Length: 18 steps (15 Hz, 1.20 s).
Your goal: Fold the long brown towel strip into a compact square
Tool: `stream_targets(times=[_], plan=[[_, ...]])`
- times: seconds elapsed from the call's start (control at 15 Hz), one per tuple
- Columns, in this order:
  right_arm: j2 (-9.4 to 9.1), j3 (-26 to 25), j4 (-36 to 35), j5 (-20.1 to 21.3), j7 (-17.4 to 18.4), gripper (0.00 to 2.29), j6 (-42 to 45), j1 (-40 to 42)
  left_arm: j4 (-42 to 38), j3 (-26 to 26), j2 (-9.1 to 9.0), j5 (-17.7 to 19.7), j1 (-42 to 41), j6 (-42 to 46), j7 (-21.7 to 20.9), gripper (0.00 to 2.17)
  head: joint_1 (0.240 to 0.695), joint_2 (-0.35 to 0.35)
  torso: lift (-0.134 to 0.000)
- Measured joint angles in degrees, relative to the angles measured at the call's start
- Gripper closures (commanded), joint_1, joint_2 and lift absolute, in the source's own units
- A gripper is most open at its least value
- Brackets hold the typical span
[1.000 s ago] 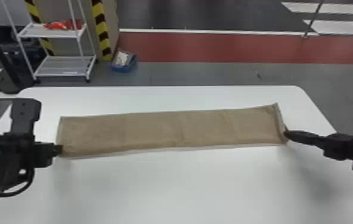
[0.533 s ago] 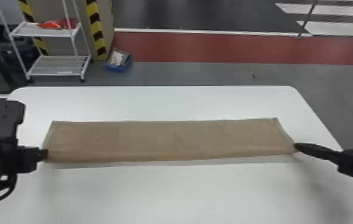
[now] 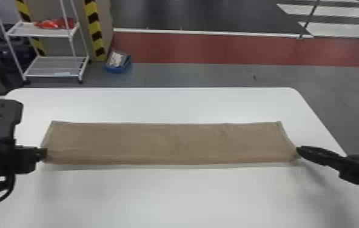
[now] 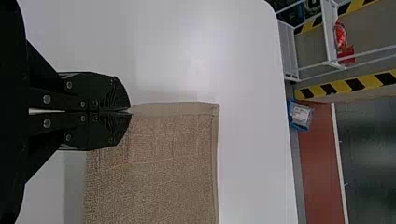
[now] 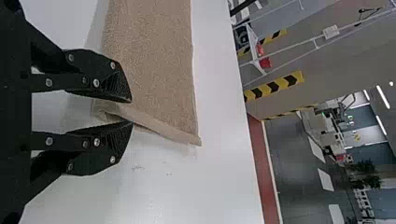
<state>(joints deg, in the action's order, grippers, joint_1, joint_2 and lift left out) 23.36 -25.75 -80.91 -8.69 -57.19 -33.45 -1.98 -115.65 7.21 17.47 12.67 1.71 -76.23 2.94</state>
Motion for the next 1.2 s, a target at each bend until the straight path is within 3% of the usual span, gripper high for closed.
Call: stream_targets(times=[0.2, 0.27, 0.4, 0.6, 0.73, 0.93, 1.2], plan=[[-0.66, -0.4, -2.7, -1.2, 1.6, 0.03, 0.8, 0.1, -0.2, 0.1, 0.02, 0.0, -0.6, 1.4, -0.4, 0.19, 0.695, -0.070, -0.128], [-1.45, -0.7, -4.1, -2.0, 2.2, 0.03, 1.6, 0.3, -0.2, 0.2, 0.02, 0.1, -0.7, 1.8, -0.5, 0.09, 0.695, -0.065, -0.128], [-2.70, 0.2, -6.3, -3.2, 3.8, 0.06, 2.1, 0.5, -0.2, 0.2, 0.02, 0.1, -0.8, 2.9, -0.5, 0.10, 0.695, -0.054, -0.128], [-4.49, 6.2, -7.7, -3.1, 4.5, 0.81, 2.2, -0.7, -0.1, 0.3, -0.03, 0.3, -0.8, 4.3, -0.6, 0.15, 0.695, 0.006, -0.128], [-6.42, 11.1, -8.2, -1.9, 4.5, 1.56, 2.2, -1.8, 1.0, 0.3, 0.00, 0.4, -0.7, 7.0, -0.8, 0.22, 0.695, 0.053, -0.128], [-10.33, 18.4, -7.6, 1.9, 4.6, 1.83, 3.2, -4.4, 4.6, -0.1, 0.02, 0.5, 0.2, 11.0, -1.5, 0.21, 0.695, 0.146, -0.128], [-14.04, 24.6, -2.8, 6.4, 6.0, 1.86, 7.5, -7.6, 7.8, -0.9, 0.00, 0.5, 0.9, 15.1, -1.4, 0.20, 0.695, 0.215, -0.128]])
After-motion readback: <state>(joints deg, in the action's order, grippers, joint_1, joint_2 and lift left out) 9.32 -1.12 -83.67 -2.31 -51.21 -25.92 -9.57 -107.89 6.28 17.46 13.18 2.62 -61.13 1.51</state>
